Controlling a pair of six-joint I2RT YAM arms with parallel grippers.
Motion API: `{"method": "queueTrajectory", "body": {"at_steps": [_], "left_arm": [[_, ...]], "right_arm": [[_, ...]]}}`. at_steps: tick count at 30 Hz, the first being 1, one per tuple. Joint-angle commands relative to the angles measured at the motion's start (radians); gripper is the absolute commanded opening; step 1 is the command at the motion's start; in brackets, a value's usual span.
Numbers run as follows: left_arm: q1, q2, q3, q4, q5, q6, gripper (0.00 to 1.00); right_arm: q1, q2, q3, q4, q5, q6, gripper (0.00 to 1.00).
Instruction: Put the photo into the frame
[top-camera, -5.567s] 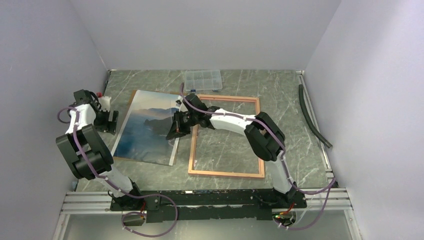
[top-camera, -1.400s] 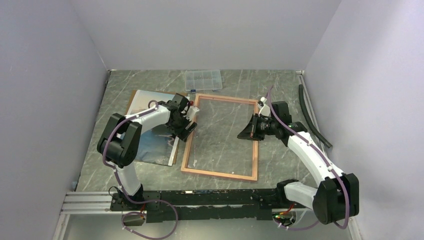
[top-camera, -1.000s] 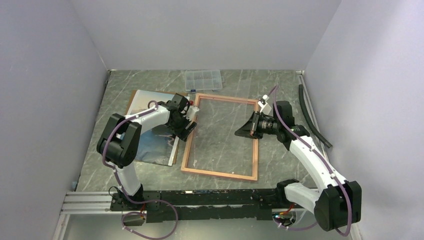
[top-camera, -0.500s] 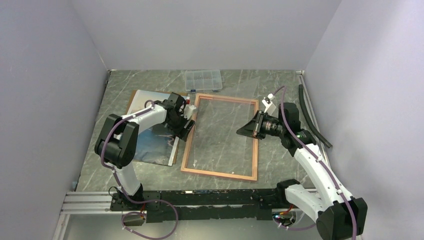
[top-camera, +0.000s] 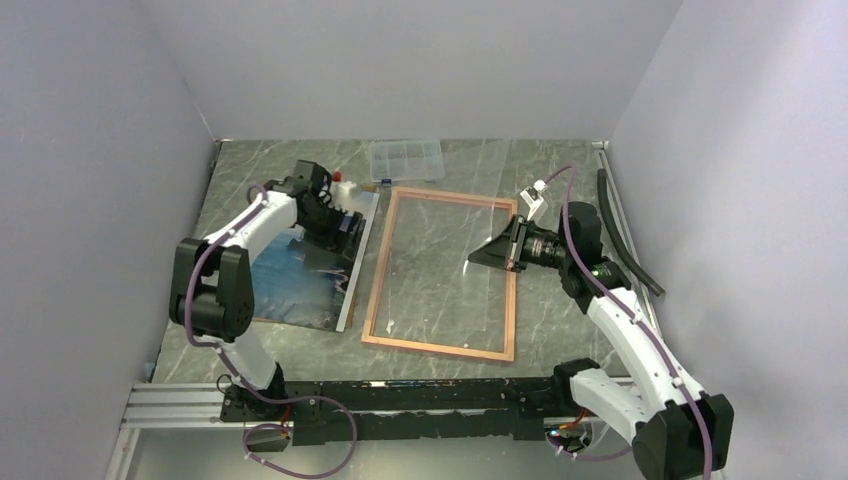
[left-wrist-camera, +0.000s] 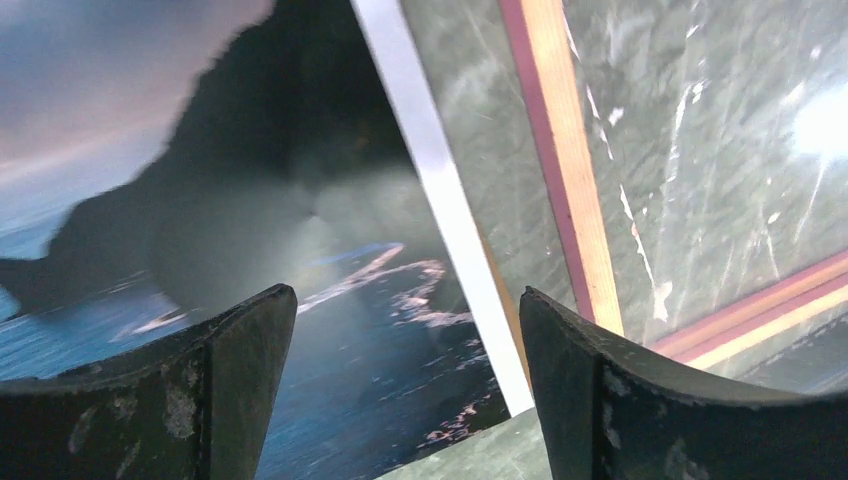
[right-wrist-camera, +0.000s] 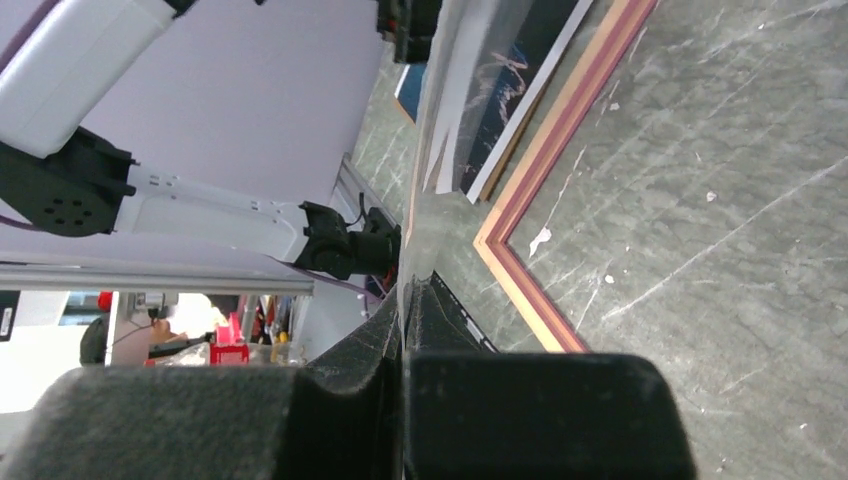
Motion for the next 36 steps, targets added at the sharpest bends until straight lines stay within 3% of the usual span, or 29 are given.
{"method": "queueTrajectory", "body": {"at_steps": [1,11,22,27,32,36], "left_arm": [[0.047,-0.068,0.049,-0.040,0.030,0.012,0.89],[0.031,-0.053,-0.012,-0.010,0.075,0.009,0.87],[-0.089,0.008,-0.054,0.053,-0.023,0.028,0.83],[-0.094,0.053,-0.080,0.082,-0.058,0.042,0.76],[-0.102,0.068,-0.086,0.088,-0.060,0.049,0.67],[-0.110,0.062,-0.087,0.087,-0.057,0.050,0.65]], "right_arm": [[-0.005,0.071,-0.070,0.225,-0.050,0.057,0.00],[-0.007,0.226,-0.188,0.277,0.028,-0.009,0.00],[-0.010,0.204,-0.289,0.310,0.087,0.013,0.36],[-0.015,0.217,-0.345,0.380,0.075,0.059,0.42],[-0.020,0.233,-0.366,0.406,0.081,0.077,0.41],[-0.022,0.245,-0.376,0.418,0.087,0.083,0.27]]}}
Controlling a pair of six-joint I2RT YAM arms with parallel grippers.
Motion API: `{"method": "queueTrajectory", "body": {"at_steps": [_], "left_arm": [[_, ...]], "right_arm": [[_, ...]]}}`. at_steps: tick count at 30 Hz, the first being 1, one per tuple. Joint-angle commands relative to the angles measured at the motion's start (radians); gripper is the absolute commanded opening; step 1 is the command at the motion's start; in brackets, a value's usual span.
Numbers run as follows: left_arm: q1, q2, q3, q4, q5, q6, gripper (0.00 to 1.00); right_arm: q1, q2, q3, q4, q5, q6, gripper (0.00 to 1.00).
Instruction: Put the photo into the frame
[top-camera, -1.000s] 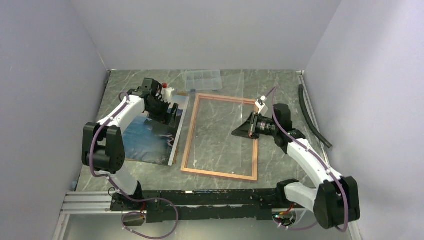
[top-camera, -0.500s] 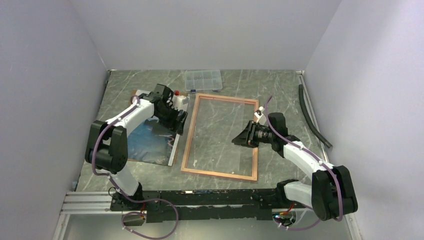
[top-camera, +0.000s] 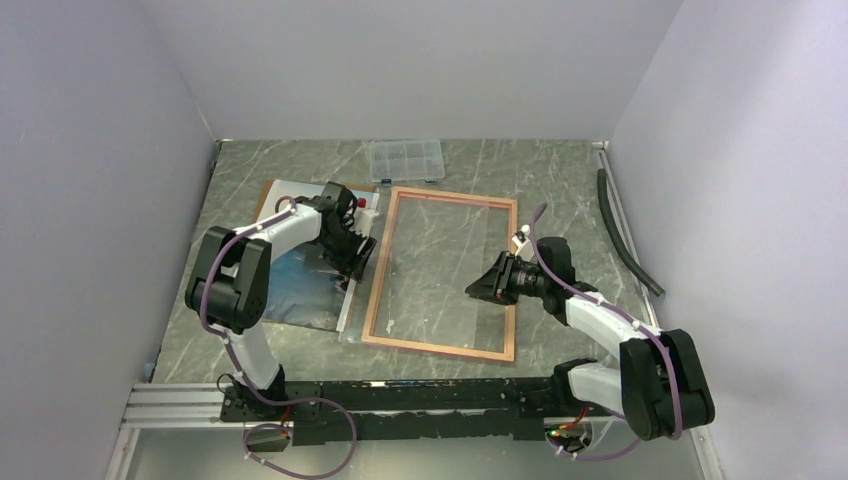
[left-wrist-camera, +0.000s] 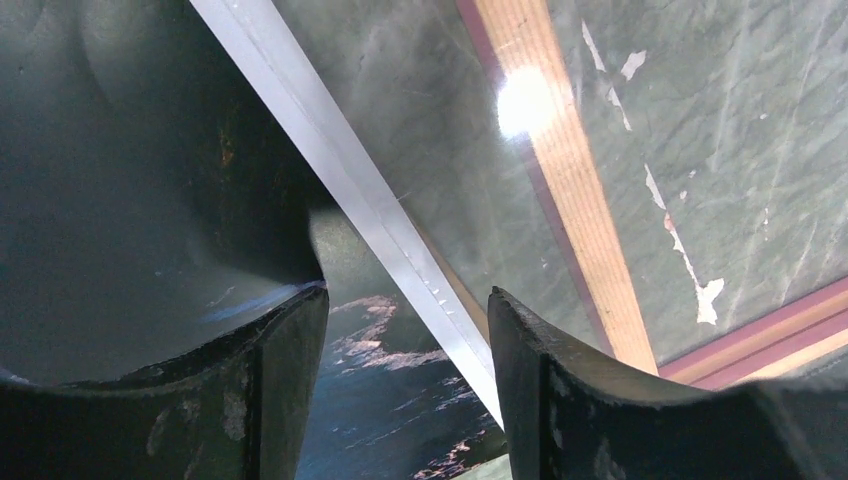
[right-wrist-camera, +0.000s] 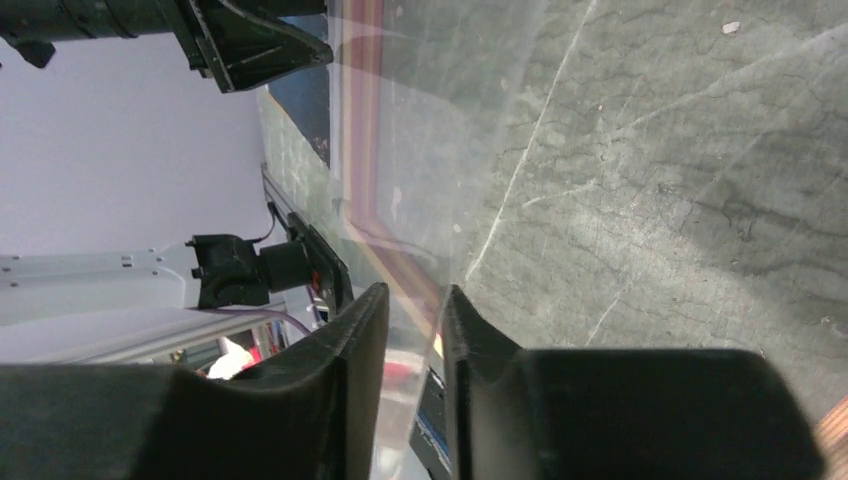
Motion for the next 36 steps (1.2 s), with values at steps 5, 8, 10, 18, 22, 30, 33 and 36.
{"method": "queueTrajectory", "body": {"at_steps": [5,8,10,18,22,30,33,36], "left_arm": [[-0.014,-0.018,0.010,0.002,0.007,0.018,0.66],[-0.012,-0.041,0.057,-0.040,0.013,0.022,0.71],[-0.008,-0.062,0.091,-0.067,0.009,0.029,0.77],[-0.001,-0.039,0.139,-0.070,-0.060,0.035,0.85],[-0.001,-0.022,0.131,-0.051,-0.071,0.027,0.84],[-0.005,-0.009,0.120,-0.028,-0.084,0.033,0.80],[-0.011,-0.007,0.107,-0.018,-0.087,0.030,0.79],[-0.019,-0.002,0.091,0.001,-0.090,0.028,0.78]], "right_arm": [[-0.015,0.002,-0.009,0.048,0.029,-0.002,0.00],[-0.029,-0.054,0.020,-0.066,0.055,-0.044,0.00],[-0.042,-0.109,0.058,-0.176,0.101,-0.092,0.00],[-0.051,-0.100,0.192,-0.479,0.209,-0.267,0.00],[-0.051,-0.096,0.217,-0.539,0.232,-0.289,0.00],[-0.058,-0.096,0.237,-0.579,0.248,-0.302,0.00],[-0.060,-0.091,0.243,-0.575,0.252,-0.303,0.00],[-0.063,-0.097,0.243,-0.566,0.266,-0.302,0.00]]}}
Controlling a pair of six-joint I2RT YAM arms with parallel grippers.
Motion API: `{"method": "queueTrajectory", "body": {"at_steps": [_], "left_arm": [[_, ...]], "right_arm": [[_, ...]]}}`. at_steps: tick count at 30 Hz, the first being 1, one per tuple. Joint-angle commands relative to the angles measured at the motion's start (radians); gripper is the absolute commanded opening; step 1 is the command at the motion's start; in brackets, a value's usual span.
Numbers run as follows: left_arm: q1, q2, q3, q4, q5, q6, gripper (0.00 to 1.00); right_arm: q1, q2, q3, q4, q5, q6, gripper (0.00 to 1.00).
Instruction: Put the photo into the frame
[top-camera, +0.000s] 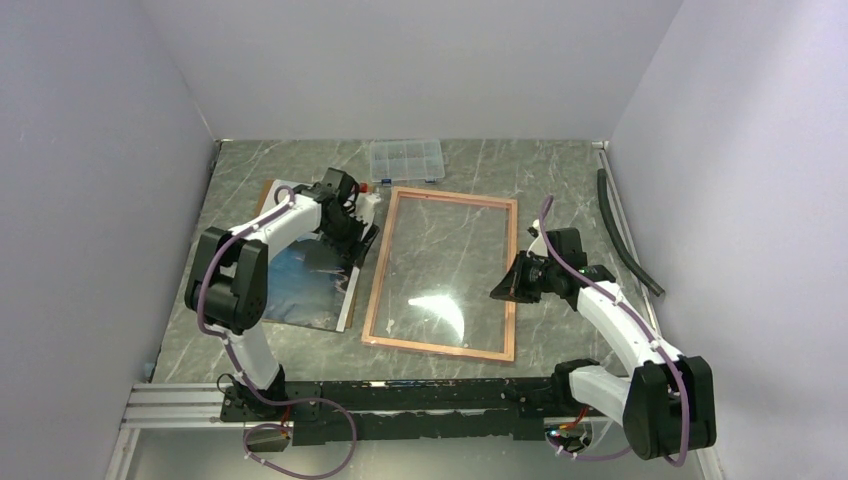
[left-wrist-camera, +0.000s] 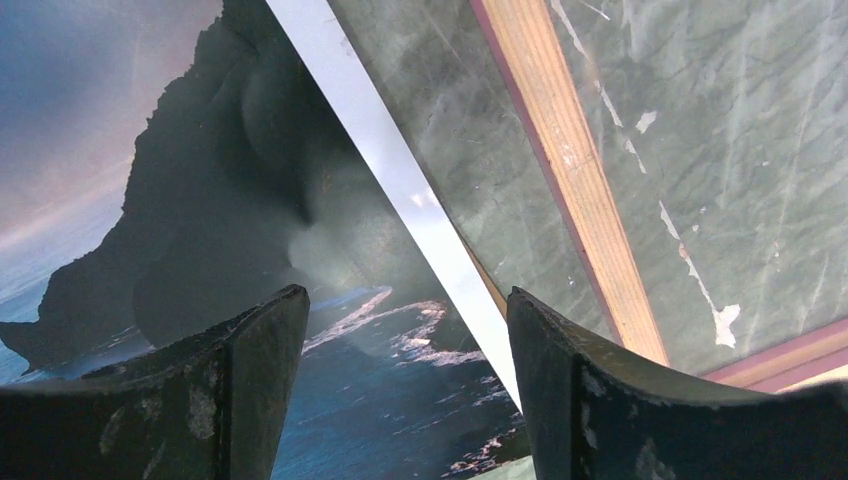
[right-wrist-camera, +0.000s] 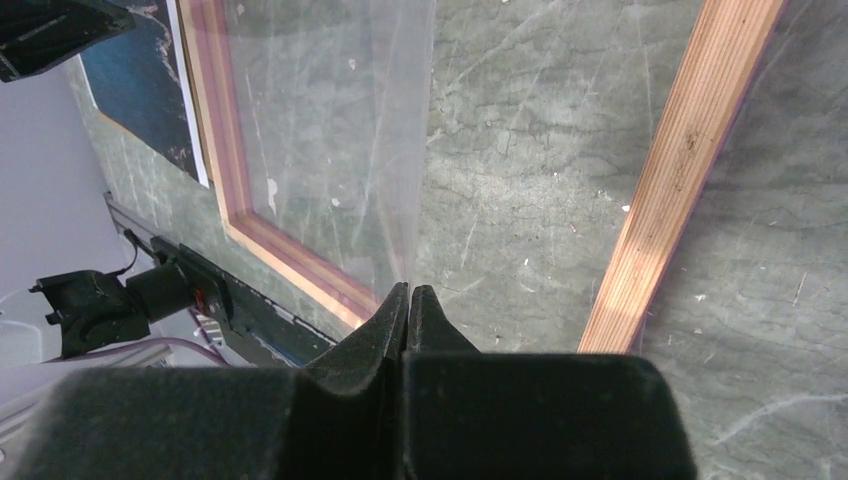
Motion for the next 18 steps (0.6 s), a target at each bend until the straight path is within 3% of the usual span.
{"method": "queueTrajectory", "body": {"at_steps": [1,18], "left_arm": [[-0.015,0.007,-0.023,0.045,-0.011,0.007,0.77],[-0.053,0.040,-0.033,0.077,-0.028,-0.004,0.74]], "right_arm": [[-0.009,-0.004,0.042,0.003,0.039,-0.026,0.00],[-0.031,0.019,0.007,0.069,0.063,0.010,0.00]]}}
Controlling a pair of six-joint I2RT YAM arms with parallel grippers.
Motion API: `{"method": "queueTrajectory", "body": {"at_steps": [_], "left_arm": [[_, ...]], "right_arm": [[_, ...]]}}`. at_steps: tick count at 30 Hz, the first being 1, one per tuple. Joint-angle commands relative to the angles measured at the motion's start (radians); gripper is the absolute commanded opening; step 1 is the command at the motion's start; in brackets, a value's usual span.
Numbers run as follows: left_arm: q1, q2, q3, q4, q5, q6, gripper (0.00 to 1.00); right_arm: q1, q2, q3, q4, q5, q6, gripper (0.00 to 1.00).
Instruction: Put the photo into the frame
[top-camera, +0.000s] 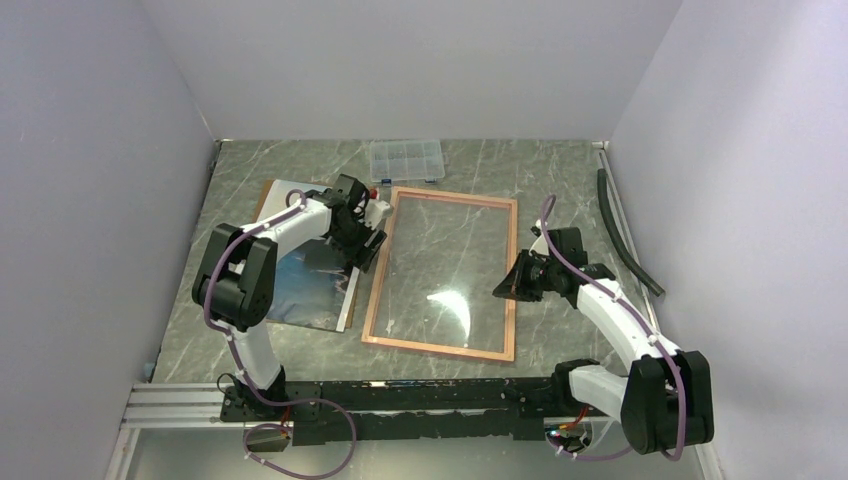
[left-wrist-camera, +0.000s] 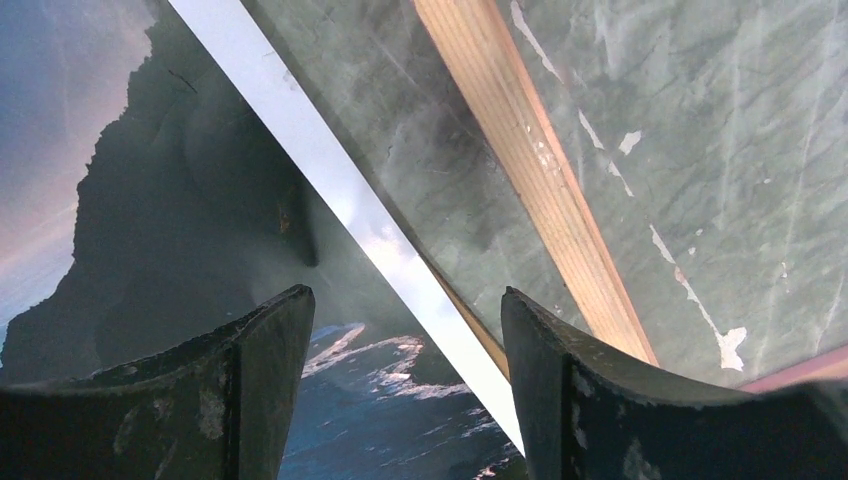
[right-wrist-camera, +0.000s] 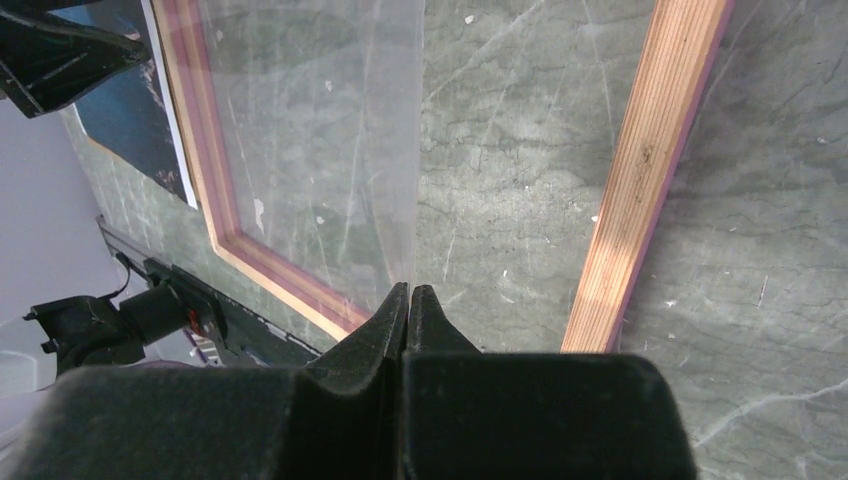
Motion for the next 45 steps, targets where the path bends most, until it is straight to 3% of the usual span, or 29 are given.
{"method": "queueTrajectory", "body": {"at_steps": [1,29,45], "left_arm": [[-0.004,0.005,-0.008,0.020,-0.008,-0.001,0.74],[-0.014,0.008,-0.005,0.021,-0.013,0.005,0.73],[-0.036,0.042,-0.046,0.059,-0.011,-0.002,0.72]], "right_arm": [[-0.014,-0.003,0.003,0.061,0.033,0.008,0.00],[-0.045,0.045,0.048,0.029,0.001,-0.051,0.00],[-0.046,-0.046,0.030,0.194,-0.136,-0.052,0.00]]}}
